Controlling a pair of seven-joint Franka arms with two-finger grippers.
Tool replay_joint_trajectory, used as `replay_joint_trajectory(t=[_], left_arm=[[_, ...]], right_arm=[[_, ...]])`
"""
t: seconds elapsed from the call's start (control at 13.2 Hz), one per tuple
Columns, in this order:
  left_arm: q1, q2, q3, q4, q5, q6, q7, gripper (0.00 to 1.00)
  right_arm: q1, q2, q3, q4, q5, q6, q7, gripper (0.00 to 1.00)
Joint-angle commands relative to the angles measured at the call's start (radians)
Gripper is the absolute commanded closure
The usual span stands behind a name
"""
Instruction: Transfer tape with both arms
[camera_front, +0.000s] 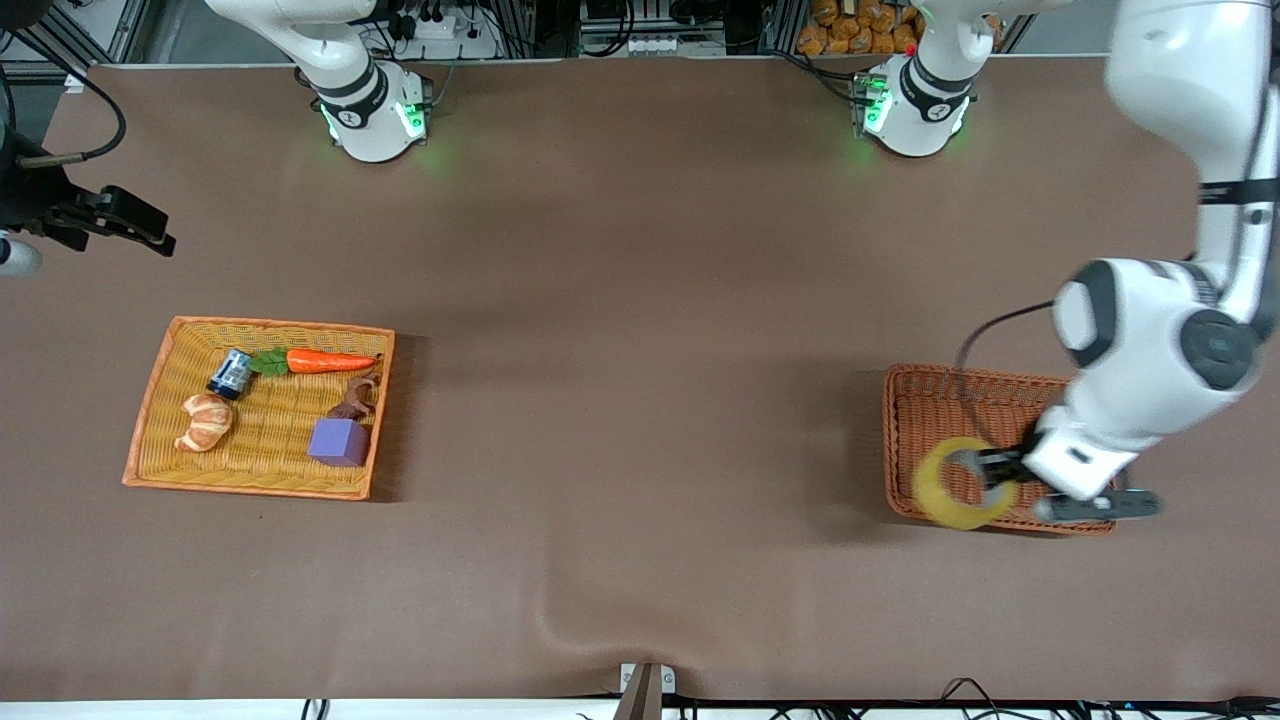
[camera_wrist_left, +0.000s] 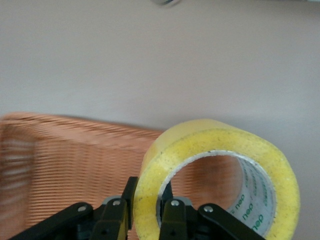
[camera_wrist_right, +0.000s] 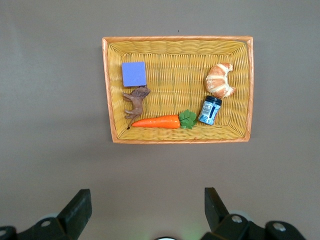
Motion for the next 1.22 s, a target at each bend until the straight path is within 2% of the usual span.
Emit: replay_joint_trajectory(t=[0.0,0.3,0.38,0.46,0.53,0.84,0.91,1.14], left_arm=[[0.116,-0.006,-0.02,-0.065,-0.009,-0.008,0.144,1.0],[0.185,-0.007,-0.021,-0.148,-0.011,-0.005,0.147,1.0],[0.182,0.002,-0.021,-0.148,-0.014,-0.005,0.144,0.78],[0.173,0.002,-0.021,-0.146,-0.017,-0.008,0.12,0.26],[0.171,-0.01,-0.027,-0.145,-0.015,-0.013,0.094,0.0],[0.171,-0.159,-0.073,-0.134,-0.015,-0.027,0.07,0.0],[0.17,-0.206,-0.081,-0.108,-0.012,-0.074,0.07,0.0],[0.171,-0.305,-0.119,0.019,-0.009,-0.33,0.067,0.0]], right_arm=[[0.027,-0.006,-0.006,0.014,-0.016,-0.016,0.006,0.0],[0.027,-0.006,-0.006,0.012,-0.016,-0.035,0.006,0.0],[0.027,-0.004,-0.006,0.012,-0.017,-0.027,0.005,0.0],[0.024,-0.004,-0.006,0.012,-0.014,-0.033,0.003,0.0],[0.02,-0.006,-0.008,0.007,-0.014,-0.038,-0.001,0.0],[0.01,0.001,-0.013,0.046,-0.023,-0.038,0.003,0.0],[-0.003,0.002,-0.013,0.056,-0.017,-0.038,0.003,0.0],[-0.005,0.011,-0.013,0.055,-0.014,-0.038,-0.003,0.0]])
